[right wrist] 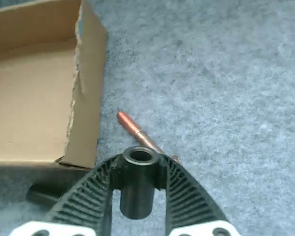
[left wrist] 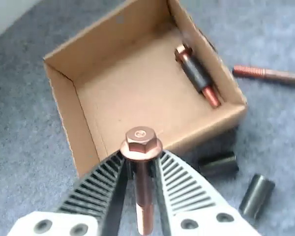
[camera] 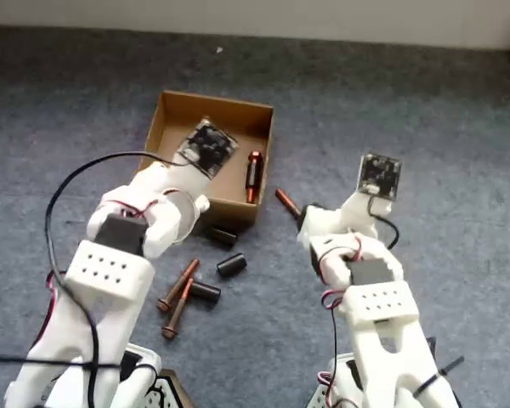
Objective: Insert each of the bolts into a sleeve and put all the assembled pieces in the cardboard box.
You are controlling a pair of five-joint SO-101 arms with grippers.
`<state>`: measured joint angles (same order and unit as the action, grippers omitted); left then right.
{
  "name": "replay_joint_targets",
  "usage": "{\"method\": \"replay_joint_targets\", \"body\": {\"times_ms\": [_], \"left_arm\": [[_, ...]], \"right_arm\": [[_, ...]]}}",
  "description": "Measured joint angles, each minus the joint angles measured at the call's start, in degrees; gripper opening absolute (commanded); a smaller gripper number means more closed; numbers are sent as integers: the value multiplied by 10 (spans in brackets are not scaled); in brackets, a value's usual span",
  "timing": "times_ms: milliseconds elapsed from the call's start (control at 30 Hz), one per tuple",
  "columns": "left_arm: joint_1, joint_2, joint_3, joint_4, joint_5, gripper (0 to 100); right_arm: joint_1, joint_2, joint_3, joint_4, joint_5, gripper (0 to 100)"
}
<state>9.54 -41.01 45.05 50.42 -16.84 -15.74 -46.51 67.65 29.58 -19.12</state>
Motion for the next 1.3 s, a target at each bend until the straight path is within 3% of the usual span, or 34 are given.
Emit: {"method": "replay_joint_targets", "body": {"times_ms": [300,567,700,967,1300], "left_arm": [[0,-123,18,-69,166,5],[13,-206,18,-69,256,5],[61,-258,47,-71,260,5],[146,-331,148,-133,262,5],[159,-432,182,-175,261,5]], "right_arm": [[-98,-132,93,-14,103,4],[-167,-276,257,-173,184,4],[-192,-361,284,-224,213,4],[-221,-477,284,-213,217,4],[-269,-523,284,-133,219,4]]}}
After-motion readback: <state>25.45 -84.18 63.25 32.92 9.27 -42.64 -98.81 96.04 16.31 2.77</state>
